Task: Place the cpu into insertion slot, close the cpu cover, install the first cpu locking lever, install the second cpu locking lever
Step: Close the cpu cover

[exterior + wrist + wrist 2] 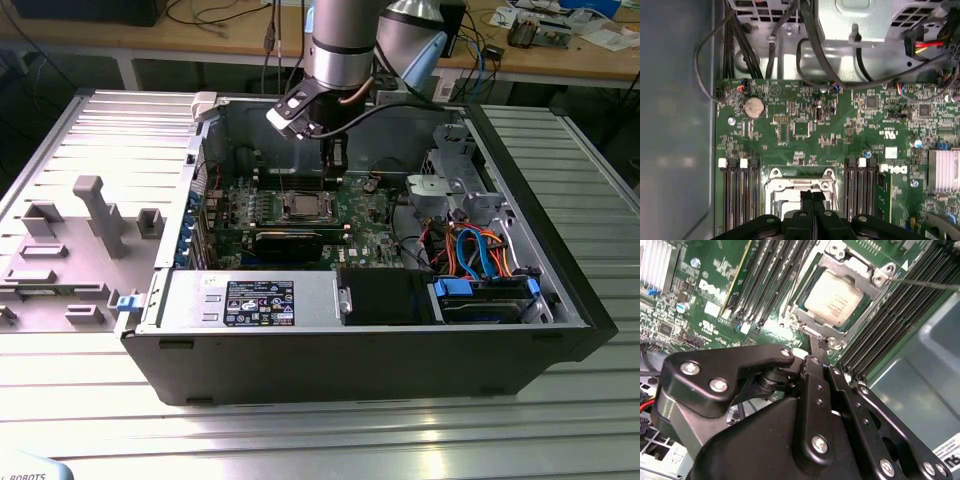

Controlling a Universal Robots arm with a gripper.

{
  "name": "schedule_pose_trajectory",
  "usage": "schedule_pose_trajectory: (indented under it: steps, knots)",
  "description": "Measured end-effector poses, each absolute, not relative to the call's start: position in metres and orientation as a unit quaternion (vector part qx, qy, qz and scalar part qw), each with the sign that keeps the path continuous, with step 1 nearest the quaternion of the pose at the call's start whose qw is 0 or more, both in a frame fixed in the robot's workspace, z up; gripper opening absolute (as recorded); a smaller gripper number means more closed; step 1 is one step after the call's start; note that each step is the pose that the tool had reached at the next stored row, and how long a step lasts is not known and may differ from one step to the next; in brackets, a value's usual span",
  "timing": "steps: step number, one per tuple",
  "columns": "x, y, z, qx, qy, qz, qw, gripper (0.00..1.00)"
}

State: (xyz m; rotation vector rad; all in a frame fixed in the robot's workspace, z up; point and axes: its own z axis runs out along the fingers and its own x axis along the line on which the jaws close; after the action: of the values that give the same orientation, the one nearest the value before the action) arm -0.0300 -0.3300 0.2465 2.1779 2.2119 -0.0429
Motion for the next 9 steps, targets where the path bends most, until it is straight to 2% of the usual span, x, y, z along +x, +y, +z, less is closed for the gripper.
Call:
schedule_pose_trajectory:
  steps: [9]
  knots:
    - [-0.066, -0.330, 0.243, 0.701, 0.712, -0.014, 0.018, 0.11]
